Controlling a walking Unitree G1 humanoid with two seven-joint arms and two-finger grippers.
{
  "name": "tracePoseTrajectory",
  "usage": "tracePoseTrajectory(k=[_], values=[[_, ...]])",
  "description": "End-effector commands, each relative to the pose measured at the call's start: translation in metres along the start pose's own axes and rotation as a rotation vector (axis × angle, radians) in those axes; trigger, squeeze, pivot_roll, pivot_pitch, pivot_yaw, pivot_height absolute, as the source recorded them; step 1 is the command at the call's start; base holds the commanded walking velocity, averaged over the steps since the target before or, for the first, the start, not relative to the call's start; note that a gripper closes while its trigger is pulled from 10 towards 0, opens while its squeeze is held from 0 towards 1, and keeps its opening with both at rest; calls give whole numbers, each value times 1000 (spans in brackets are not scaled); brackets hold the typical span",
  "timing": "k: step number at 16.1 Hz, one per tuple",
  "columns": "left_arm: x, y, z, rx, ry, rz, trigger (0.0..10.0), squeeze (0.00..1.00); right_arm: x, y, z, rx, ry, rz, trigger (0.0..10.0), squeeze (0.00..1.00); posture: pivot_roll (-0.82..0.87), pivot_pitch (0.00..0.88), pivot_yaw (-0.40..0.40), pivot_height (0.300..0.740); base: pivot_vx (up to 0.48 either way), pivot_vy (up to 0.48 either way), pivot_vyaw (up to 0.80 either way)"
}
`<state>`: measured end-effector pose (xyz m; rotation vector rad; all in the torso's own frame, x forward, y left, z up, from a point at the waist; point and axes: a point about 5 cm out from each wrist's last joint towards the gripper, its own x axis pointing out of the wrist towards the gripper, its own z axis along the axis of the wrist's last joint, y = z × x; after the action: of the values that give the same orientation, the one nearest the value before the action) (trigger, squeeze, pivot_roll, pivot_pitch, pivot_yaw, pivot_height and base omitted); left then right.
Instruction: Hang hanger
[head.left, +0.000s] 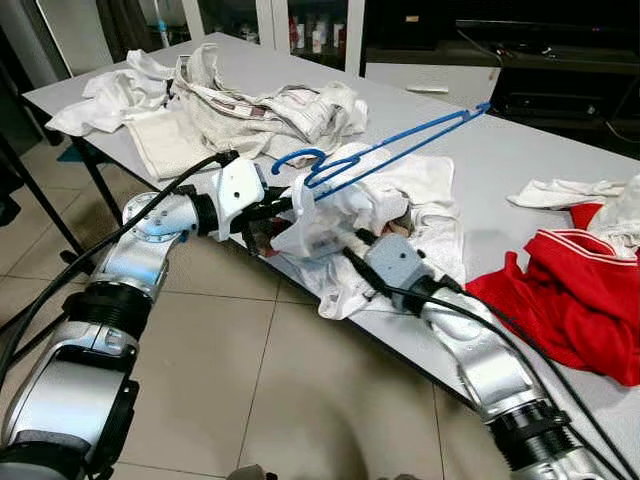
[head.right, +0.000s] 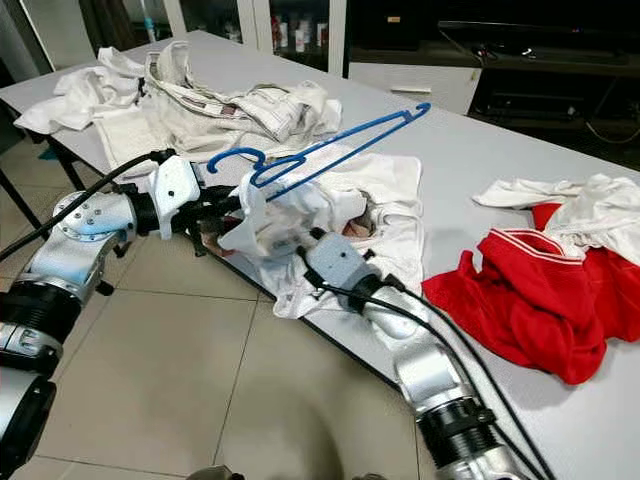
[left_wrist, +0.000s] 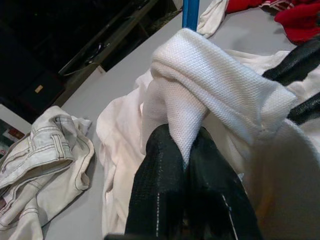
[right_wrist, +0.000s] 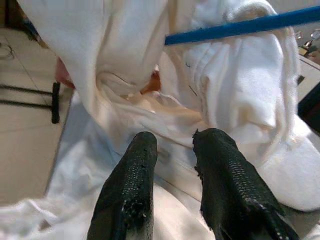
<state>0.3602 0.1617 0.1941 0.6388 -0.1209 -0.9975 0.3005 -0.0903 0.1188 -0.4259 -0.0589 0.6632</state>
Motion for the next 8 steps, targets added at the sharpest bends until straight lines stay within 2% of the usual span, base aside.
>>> tracePoseTrajectory(k=[1, 8], values=[[-1, 6, 8, 30, -17, 9, 0, 0, 12, -2, 18, 46, -52, -5, 10000, 0, 22, 0, 58, 723, 0, 0, 0], [-2, 6, 7, 33, -15, 10, 0, 0, 21, 4, 22, 86, -53, 11, 10000, 0, 27, 0, 54, 723, 0, 0, 0]])
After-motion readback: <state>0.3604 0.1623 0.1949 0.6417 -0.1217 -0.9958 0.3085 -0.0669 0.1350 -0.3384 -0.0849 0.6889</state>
